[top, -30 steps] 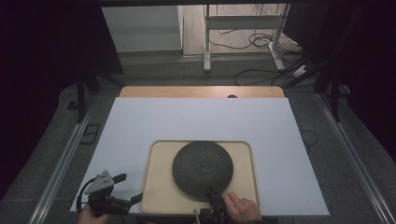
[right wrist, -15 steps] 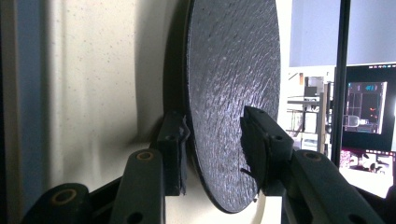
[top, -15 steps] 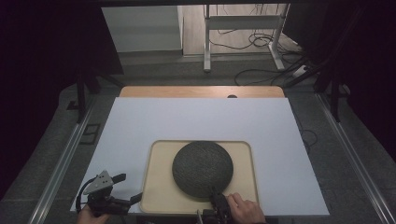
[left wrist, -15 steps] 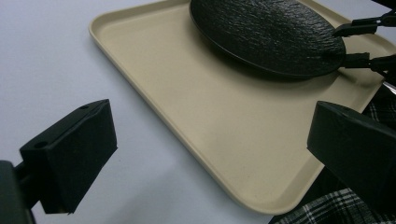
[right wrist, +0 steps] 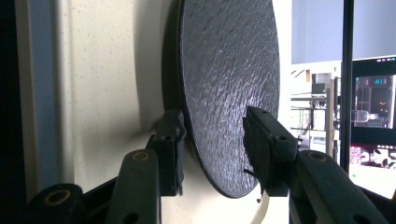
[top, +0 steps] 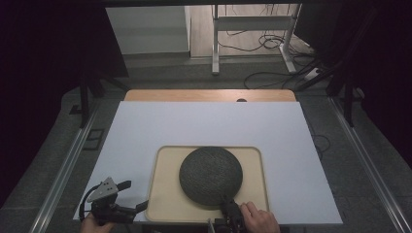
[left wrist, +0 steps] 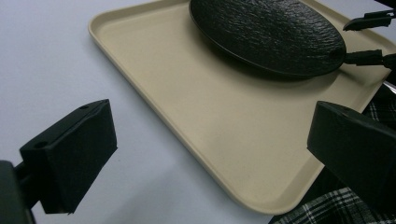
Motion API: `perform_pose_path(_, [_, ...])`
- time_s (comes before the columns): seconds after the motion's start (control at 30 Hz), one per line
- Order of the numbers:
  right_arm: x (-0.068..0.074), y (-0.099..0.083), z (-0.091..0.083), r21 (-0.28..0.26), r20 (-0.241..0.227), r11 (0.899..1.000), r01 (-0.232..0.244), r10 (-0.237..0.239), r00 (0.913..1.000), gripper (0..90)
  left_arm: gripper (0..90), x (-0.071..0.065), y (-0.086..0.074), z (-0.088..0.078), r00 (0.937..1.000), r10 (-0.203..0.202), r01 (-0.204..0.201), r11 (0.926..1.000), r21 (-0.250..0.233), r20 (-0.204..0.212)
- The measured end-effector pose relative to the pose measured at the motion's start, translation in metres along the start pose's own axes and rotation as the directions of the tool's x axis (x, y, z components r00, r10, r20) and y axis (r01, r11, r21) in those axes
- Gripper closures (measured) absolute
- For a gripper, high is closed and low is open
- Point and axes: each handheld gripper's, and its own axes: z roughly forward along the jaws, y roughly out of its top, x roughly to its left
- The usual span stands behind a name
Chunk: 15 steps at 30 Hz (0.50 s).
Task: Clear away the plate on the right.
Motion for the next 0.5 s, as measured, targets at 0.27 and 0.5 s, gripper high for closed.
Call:
perform_pose_path(0.27, [-0.003, -0.006, -0.008, -0.003, 0.010, 1.000, -0.030, 0.030, 0.9995, 58.2, 1.1, 0.000, 0.000, 0.000, 1.0000, 0.000, 0.000, 1.0000, 0.003, 0.000])
perform_pose_path(0.5, [-0.008, -0.012, -0.011, -0.003, 0.020, 0.998, -0.066, 0.066, 0.9976, 57.5, 1.1, -0.001, 0.000, 0.001, 1.0000, 0.003, -0.003, 1.0000, 0.008, 0.000])
